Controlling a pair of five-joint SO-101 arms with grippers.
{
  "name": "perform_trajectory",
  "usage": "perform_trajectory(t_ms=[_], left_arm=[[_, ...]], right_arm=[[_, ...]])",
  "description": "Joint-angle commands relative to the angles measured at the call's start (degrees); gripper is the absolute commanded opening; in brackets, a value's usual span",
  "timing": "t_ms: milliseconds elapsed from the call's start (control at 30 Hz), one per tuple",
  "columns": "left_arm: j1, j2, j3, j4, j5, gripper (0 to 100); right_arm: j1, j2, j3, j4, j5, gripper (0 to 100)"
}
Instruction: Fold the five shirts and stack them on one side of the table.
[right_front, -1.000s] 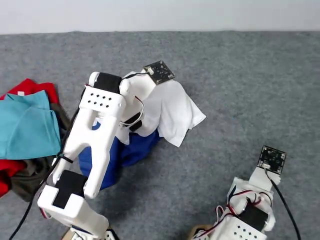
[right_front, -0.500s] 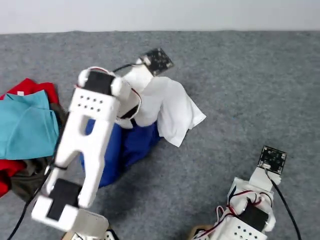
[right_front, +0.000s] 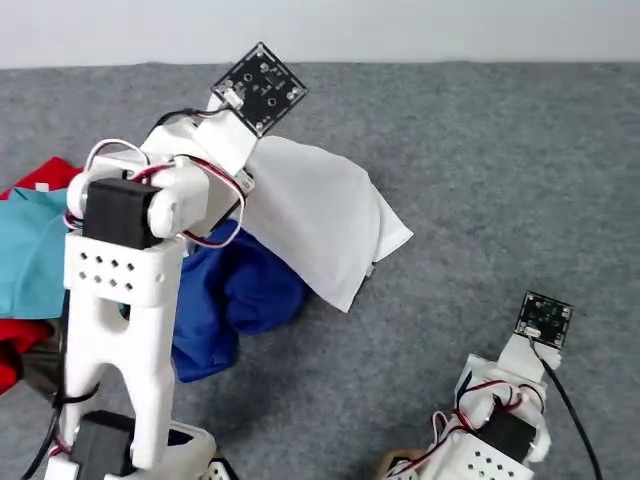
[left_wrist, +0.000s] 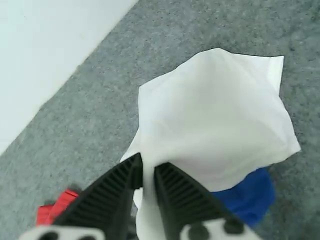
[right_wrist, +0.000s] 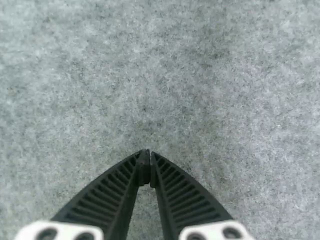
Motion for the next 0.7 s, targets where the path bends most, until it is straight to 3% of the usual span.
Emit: perform_trajectory(t_ms=[0,167,433,533,667], left_arm=[[-6.77,-3.69,-7.16,-1.67,2.64,1],[-27.25,-2.46,-15.43,-9.85,7.91,1],[-58.11,2.81,-20.97,-26.11,8.26,1],[-65.41,6.15,-20.18,-29.63,8.18,1],[-68.31,11.78,-17.63,-27.69,2.81,1]], right_arm=[[0.66,-0.22,0.88,0.31,-0.62,1.0],[0.66,-0.22,0.88,0.31,-0.62,1.0],[0.66,-0.22,0.88,0.31,-0.62,1.0],[0.66,-0.22,0.88,0.31,-0.62,1.0],[0.66,-0.22,0.88,0.31,-0.62,1.0]])
